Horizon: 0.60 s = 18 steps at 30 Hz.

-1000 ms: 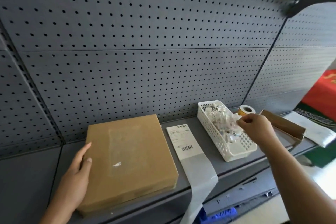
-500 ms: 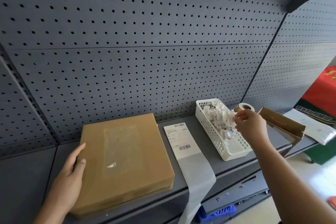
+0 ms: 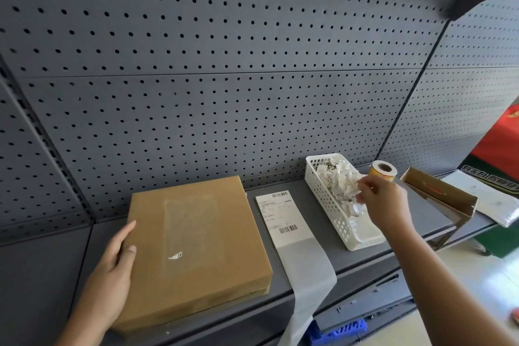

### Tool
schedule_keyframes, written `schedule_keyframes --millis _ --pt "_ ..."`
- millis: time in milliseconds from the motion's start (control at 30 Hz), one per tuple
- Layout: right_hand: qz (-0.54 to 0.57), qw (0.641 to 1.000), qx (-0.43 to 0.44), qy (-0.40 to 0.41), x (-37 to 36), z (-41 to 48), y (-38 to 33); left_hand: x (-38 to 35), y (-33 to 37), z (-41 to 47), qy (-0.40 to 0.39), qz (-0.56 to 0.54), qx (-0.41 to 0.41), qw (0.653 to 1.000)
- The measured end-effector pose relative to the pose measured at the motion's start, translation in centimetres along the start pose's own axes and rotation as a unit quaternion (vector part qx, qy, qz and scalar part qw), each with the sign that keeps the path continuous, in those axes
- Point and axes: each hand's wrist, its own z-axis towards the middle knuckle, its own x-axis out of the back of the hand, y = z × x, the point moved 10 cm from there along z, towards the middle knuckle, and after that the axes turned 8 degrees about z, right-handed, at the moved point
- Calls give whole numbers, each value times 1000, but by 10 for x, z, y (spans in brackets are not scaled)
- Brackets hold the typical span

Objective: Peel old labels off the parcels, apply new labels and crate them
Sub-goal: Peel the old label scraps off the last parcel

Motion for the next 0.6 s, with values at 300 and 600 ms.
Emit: schedule_keyframes --millis 300,600 --pt "56 997 -38 -45 -1 -2 9 0 5 -1 -5 -10 -10 1000" --pt "95 987 -57 -116 -2 -16 2 -1 6 -4 -2 -15 -3 1000"
